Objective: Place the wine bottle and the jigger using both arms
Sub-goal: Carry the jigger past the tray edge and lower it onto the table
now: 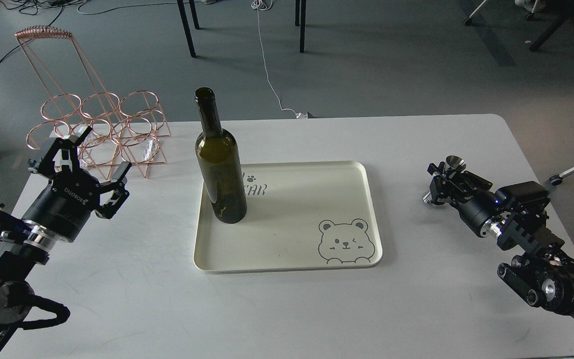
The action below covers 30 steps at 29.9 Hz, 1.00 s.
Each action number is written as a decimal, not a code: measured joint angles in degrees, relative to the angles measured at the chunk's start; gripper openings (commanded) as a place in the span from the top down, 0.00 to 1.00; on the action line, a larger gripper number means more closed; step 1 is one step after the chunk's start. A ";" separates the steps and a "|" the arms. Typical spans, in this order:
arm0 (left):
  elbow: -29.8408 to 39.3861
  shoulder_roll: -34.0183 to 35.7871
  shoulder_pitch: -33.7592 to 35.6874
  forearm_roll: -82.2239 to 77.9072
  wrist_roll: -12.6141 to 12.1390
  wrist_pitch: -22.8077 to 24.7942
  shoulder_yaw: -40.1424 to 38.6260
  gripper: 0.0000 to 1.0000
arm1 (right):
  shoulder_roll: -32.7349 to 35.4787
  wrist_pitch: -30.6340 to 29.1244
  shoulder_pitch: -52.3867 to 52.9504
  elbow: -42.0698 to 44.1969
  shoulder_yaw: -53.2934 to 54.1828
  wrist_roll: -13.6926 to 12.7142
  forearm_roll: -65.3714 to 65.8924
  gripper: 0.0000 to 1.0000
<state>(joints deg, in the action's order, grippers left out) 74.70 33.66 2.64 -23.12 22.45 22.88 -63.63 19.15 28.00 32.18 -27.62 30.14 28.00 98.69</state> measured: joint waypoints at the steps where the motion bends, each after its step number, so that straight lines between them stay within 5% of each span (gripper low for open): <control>1: 0.00 0.00 0.00 0.00 0.00 0.01 0.00 0.02 | 0.00 0.00 0.03 0.00 0.00 0.00 0.00 0.57; 12: 0.00 0.00 0.00 0.00 0.02 0.06 0.00 0.02 | 0.22 0.00 1.00 -0.69 -0.05 0.00 0.00 0.07; 18: 0.00 0.00 0.00 0.00 0.02 0.06 0.00 0.02 | 2.08 0.00 0.56 -4.45 -1.99 0.01 0.00 0.04; 30: 0.08 0.35 -0.02 0.07 0.06 0.15 -0.27 0.02 | 17.42 0.00 -4.44 -17.72 -4.01 -0.01 -0.10 0.03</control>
<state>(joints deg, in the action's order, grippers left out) 74.78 34.01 2.62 -23.05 22.51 23.03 -63.90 36.57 28.00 27.74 -45.34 26.13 28.00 98.60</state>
